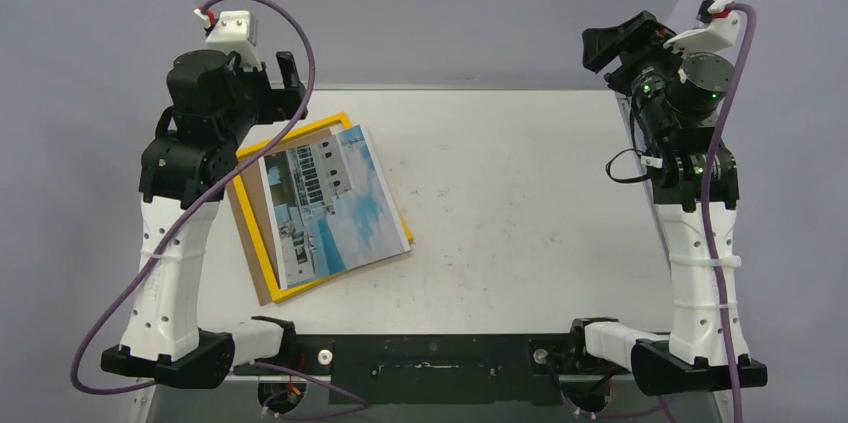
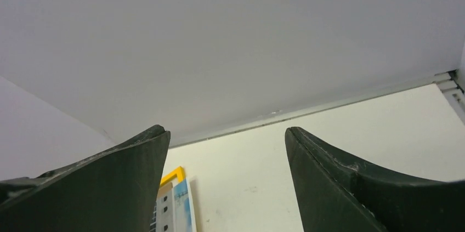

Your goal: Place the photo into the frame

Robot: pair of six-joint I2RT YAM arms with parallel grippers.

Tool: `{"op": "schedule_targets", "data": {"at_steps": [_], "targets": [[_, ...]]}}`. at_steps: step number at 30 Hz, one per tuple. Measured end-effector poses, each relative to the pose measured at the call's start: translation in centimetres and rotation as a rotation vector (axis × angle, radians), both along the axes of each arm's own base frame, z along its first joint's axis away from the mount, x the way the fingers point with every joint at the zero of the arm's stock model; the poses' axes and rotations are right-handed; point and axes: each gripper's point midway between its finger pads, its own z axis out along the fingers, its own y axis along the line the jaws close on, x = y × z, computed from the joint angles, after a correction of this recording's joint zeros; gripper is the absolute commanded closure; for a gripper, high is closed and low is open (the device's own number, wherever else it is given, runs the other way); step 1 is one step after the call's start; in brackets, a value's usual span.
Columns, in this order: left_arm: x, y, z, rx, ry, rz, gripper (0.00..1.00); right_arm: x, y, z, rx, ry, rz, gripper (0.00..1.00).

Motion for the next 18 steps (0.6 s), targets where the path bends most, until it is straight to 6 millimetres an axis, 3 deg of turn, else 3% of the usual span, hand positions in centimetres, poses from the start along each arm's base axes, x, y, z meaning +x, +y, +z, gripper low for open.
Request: {"op": "schedule_targets", "data": {"at_steps": [5,8,10,14,18], "targets": [[1.0,-1.6,-1.4,0.014,-0.006,-0.046,0.03,1.2,1.3,-3.3,0.027,0.087,0.064,0.14],[1.7,-2.8,-5.9,0.056,0.043,-0.089,0.03,2.2,2.8,-5.3,0.05,0.142,0.141,0.14],[2.0,-3.8,-10.4,0.096,0.127,-0.119,0.03,3.4,4.0,-7.5,0.07,0.206,0.203,0.16],[2.4,-4.8,-18.3,0.138,0.309,-0.137,0.03,6.6,7.1,-14.7,0.078,0.407,0.306,0.28],[2.5,-5.5,-21.6,0.105,0.387,-0.14,0.03,7.2,12.5,-24.3,0.042,0.66,0.429,0.36]]}}
